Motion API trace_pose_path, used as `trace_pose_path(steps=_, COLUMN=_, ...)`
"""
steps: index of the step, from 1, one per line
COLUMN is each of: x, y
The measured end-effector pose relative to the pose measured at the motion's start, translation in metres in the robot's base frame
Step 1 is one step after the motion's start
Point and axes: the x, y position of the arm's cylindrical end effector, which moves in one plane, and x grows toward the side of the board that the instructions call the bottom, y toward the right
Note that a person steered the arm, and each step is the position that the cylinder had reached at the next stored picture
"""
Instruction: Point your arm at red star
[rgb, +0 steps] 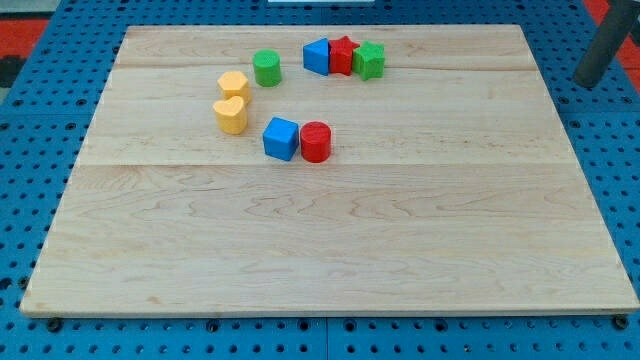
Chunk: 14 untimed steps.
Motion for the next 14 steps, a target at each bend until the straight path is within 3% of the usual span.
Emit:
trace_pose_path(steps=8, x=-0.007, y=-0.004)
trace_pose_path(steps=10, x=-0.043, y=-0.074)
trace_pose_path(steps=14, x=-0.041, y=-0.115)
